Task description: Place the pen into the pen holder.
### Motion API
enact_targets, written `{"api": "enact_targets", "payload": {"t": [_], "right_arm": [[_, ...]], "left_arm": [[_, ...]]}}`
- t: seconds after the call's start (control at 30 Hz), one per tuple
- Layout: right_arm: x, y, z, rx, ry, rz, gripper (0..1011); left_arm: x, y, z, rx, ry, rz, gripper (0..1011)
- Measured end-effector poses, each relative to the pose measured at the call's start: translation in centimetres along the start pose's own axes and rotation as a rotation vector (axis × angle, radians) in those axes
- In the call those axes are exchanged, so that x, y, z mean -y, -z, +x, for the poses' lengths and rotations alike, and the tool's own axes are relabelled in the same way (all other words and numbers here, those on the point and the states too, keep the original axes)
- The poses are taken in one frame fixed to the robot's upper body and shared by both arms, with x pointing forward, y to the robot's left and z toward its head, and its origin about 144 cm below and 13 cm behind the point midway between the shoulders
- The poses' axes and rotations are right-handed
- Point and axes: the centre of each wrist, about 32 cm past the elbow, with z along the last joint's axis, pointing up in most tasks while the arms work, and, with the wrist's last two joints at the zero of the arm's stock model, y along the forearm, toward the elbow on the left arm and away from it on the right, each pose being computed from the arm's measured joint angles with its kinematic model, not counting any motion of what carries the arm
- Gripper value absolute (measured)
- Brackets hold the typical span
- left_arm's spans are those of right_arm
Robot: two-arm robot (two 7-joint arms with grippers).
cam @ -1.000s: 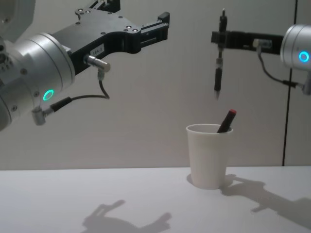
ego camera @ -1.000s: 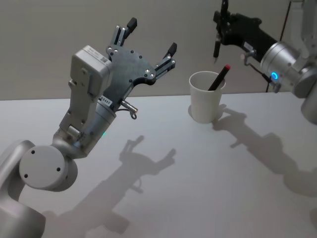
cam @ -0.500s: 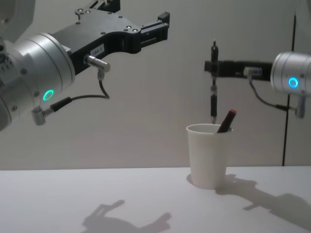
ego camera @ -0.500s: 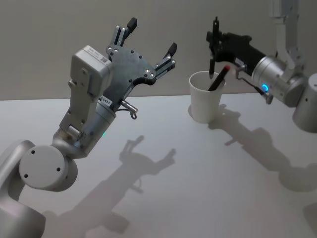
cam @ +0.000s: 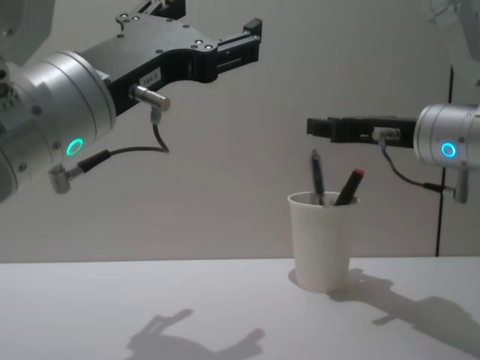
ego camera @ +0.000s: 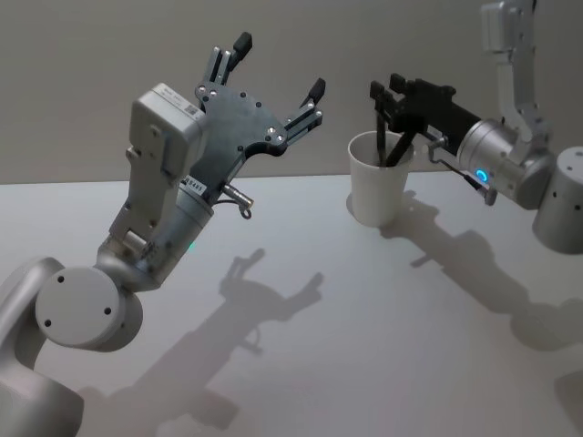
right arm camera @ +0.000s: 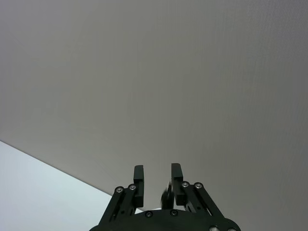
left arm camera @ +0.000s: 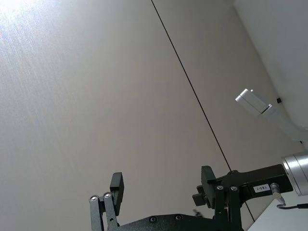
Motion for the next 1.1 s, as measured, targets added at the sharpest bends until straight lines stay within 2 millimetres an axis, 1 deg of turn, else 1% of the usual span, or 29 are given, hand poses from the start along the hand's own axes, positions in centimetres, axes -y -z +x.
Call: {"api": "enact_targets", "payload": {"t": [0.03, 0.07, 0.17, 0.2, 0.23, 0.3, 0.43, 0.5, 0.63, 0.67, 0.7, 0.73, 0.9, 1.03, 1.1], "right_arm": [[0.0, 0.0, 0.0, 0.0, 0.0, -0.001, 343], [0.0, 0.1, 0.0, 0.0, 0.0, -0.002, 405], [0.0, 0.2, 0.0, -0.001, -0.001, -0.006, 466], [0.0, 0.2, 0.0, -0.001, -0.001, -0.007, 527], [0.0, 0.2, 0.0, -0.001, -0.001, -0.007, 527], [-0.1, 0.3, 0.0, -0.001, -0.002, -0.009, 607], [-0.1, 0.4, 0.0, -0.002, -0.002, -0.012, 727], [-0.1, 0.4, 0.0, -0.002, -0.002, -0.013, 803], [-0.1, 0.4, 0.0, -0.002, -0.003, -0.013, 884], [0.0, 0.4, 0.1, -0.001, -0.004, -0.012, 927], [0.0, 0.3, 0.1, -0.001, -0.005, -0.011, 942], [0.1, 0.2, 0.1, 0.0, -0.007, -0.006, 988], [1.1, -0.4, 0.6, -0.001, -0.014, 0.016, 1001], [2.5, -1.0, 1.3, -0.006, -0.017, 0.04, 1001], [3.6, -1.5, 1.8, -0.01, -0.017, 0.054, 1001]], "left_arm": [[0.0, 0.0, 0.0, 0.0, 0.0, 0.0, 1001], [0.0, 0.0, 0.0, 0.0, 0.0, 0.0, 1001], [0.0, 0.0, 0.0, 0.0, 0.0, 0.0, 1001], [0.0, 0.0, 0.0, 0.0, 0.0, 0.0, 1001], [0.0, 0.0, 0.0, 0.0, 0.0, 0.0, 1001], [0.0, 0.0, 0.0, 0.0, 0.0, 0.0, 1001], [0.0, 0.0, 0.0, 0.0, 0.0, 0.0, 1001], [0.0, 0.0, 0.0, 0.0, 0.0, 0.0, 1001], [0.0, 0.0, 0.0, 0.0, 0.0, 0.0, 1001], [0.0, 0.0, 0.0, 0.0, 0.0, 0.0, 1001], [0.0, 0.0, 0.0, 0.0, 0.0, 0.0, 1001], [0.0, 0.0, 0.0, 0.0, 0.0, 0.0, 1001], [0.0, 0.0, 0.0, 0.0, 0.0, 0.0, 1001], [0.0, 0.0, 0.0, 0.0, 0.0, 0.0, 1001], [0.0, 0.0, 0.0, 0.0, 0.0, 0.0, 1001]]}}
